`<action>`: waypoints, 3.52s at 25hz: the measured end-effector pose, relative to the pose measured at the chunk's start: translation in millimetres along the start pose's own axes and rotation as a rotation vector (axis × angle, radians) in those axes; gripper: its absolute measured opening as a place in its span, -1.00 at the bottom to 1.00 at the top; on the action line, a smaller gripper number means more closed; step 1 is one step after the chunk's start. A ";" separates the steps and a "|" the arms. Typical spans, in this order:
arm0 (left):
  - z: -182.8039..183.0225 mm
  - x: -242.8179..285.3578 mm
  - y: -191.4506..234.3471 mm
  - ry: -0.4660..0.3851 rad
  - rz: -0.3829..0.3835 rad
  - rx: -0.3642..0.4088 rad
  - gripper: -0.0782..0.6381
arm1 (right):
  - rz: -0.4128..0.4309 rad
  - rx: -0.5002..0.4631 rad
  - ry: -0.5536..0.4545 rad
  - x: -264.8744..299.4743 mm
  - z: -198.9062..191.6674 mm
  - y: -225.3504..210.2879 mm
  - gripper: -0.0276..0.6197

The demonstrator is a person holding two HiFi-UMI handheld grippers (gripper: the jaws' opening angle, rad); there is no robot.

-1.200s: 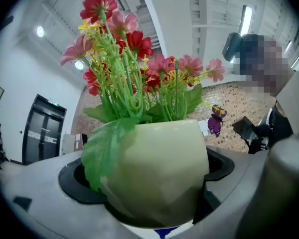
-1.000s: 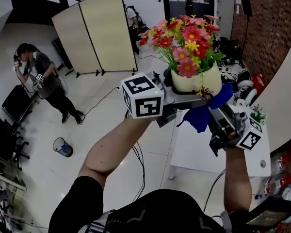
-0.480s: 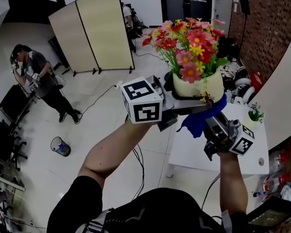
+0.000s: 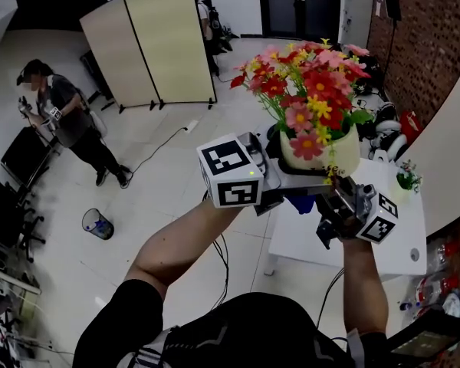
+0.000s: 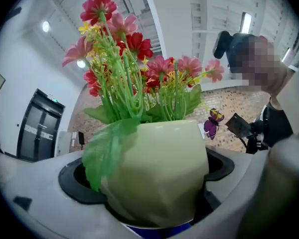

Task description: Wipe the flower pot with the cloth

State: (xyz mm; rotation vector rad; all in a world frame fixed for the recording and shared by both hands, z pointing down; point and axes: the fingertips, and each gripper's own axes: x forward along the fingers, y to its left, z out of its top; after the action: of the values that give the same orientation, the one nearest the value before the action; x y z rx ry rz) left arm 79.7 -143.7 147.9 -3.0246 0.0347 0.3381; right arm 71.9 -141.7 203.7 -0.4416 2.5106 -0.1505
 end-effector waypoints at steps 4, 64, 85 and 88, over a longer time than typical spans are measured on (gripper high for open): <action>-3.6 -0.3 0.3 0.012 0.012 -0.008 0.85 | 0.051 -0.007 0.009 -8.1 -5.4 25.8 -0.71; -12.0 -5.5 -0.2 0.019 0.016 -0.054 0.85 | 0.092 0.065 0.101 8.3 -30.8 22.1 -0.71; -8.6 -4.2 -11.8 -0.015 -0.067 -0.107 0.85 | -0.086 0.030 0.144 6.3 -39.2 -12.2 -0.71; -8.1 -4.6 -9.9 -0.012 -0.060 -0.095 0.85 | -0.037 0.035 0.134 16.6 -35.4 -1.8 -0.72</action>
State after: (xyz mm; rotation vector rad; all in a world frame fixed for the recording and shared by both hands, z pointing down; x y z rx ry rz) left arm 77.3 -134.6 157.7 -3.1089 -0.0744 0.3631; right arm 39.6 -148.7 224.6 -0.4786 2.6270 -0.2457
